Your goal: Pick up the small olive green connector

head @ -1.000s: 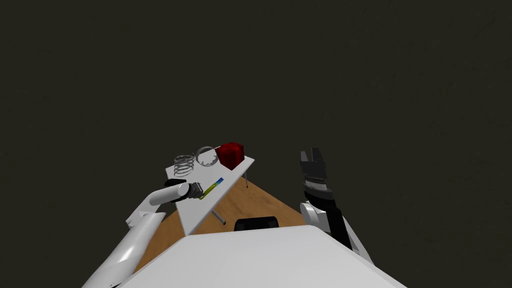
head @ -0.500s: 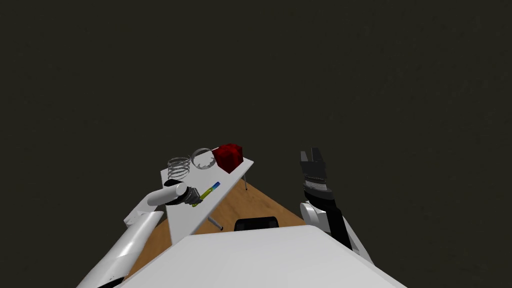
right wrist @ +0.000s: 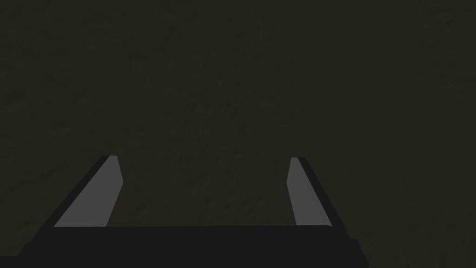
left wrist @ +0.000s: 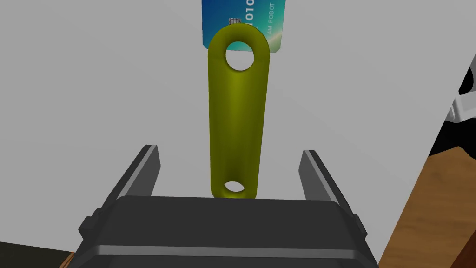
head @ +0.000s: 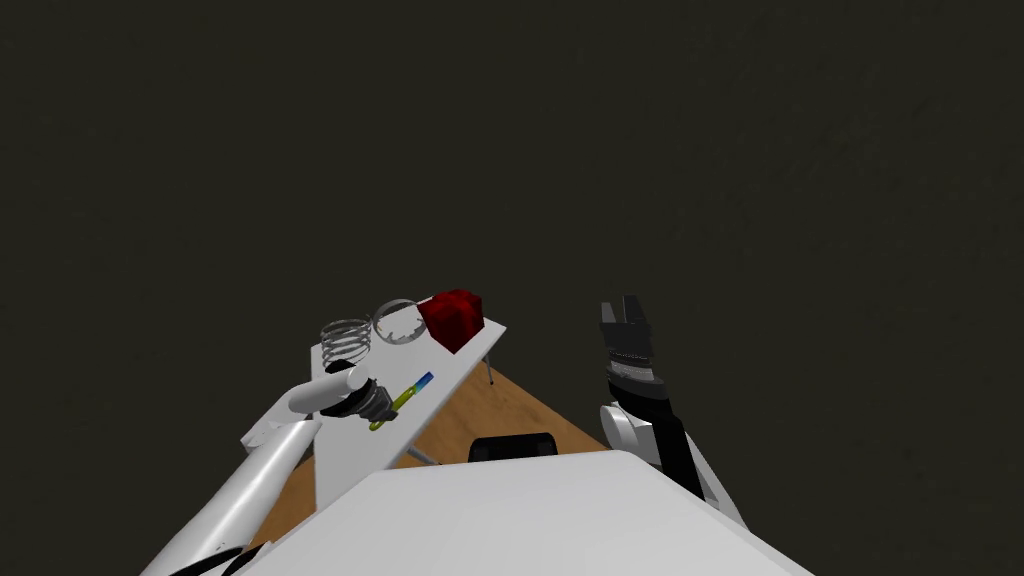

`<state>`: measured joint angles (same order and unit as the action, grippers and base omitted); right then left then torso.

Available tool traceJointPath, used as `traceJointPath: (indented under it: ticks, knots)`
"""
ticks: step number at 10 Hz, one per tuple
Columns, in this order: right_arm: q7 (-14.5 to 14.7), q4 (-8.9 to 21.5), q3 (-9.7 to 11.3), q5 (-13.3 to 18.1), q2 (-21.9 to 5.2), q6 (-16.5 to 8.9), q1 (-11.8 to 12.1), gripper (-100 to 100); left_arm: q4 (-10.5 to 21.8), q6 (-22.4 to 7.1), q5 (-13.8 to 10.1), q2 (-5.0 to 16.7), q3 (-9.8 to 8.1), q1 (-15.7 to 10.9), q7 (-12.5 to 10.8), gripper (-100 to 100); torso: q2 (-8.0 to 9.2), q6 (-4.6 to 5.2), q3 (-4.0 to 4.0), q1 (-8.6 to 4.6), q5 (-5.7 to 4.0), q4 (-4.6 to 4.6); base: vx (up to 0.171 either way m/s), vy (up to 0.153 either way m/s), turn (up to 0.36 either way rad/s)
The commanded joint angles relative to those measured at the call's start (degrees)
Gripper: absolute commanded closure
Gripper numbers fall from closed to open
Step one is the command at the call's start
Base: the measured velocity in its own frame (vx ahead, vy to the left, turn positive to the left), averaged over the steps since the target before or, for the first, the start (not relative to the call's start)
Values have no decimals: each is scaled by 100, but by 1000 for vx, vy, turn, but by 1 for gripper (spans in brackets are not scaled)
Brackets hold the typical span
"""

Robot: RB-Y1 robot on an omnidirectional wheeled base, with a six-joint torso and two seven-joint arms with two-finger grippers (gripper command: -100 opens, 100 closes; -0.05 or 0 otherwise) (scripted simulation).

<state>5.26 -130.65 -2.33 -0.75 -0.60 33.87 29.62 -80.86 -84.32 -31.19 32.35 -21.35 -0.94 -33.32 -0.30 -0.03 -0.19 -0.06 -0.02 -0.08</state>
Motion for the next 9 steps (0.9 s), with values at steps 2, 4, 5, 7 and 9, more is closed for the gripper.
traceJointPath:
  ticks: [2,4,5,7,9]
  knots:
    - [0,0,0,0,0,0,0,0,330,-375,-76,144,-11,-96,-68,-100,-4,1,-2,1,0,-1,105,-25,13]
    - [0,0,0,0,0,0,0,0,478,-551,-112,225,-15,-127,-105,-100,-2,1,-2,-6,-1,-1,80,-39,6]
    - [0,0,0,0,0,0,0,0,416,-496,-105,199,-20,-104,-93,-100,5,1,2,-4,-1,1,28,-13,3]
    - [0,0,0,0,0,0,-1,0,571,-338,-55,132,12,-108,-40,-100,28,0,16,6,1,6,8,1,3]
    - [0,0,0,0,0,0,-1,0,753,-122,10,43,51,-108,29,-100,30,0,17,12,3,6,16,9,5]
